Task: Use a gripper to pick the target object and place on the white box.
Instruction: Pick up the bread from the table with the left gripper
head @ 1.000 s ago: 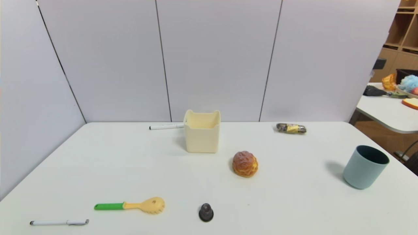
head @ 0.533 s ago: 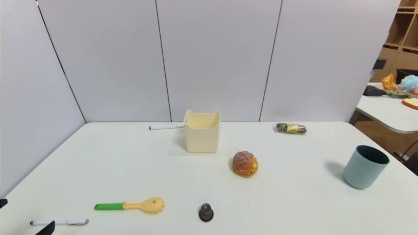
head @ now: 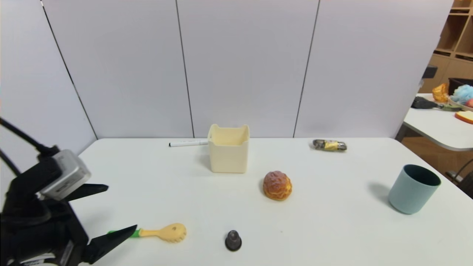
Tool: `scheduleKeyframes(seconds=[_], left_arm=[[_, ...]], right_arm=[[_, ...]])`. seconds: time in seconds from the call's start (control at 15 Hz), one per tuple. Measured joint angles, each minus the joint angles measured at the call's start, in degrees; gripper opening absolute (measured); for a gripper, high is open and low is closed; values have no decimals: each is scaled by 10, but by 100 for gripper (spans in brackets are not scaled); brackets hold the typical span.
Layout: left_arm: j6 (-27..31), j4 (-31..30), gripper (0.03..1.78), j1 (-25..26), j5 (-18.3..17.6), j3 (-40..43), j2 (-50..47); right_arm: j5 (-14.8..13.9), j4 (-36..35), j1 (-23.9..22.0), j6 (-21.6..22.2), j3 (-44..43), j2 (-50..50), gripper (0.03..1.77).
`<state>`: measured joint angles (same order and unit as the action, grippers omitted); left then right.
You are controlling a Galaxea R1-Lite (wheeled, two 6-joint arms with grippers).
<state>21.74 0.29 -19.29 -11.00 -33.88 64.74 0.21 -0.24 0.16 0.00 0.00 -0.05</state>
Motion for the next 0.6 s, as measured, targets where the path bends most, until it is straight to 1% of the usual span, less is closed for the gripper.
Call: scheduleKeyframes(seconds=[0.27,0.6], left_arm=[[1,-1,169,-89,-2,-93,137],[0,-1,169,-157,-3,-192,277]], right_arm=[[0,0,0,0,0,0,170],[0,0,0,0,0,0,170]])
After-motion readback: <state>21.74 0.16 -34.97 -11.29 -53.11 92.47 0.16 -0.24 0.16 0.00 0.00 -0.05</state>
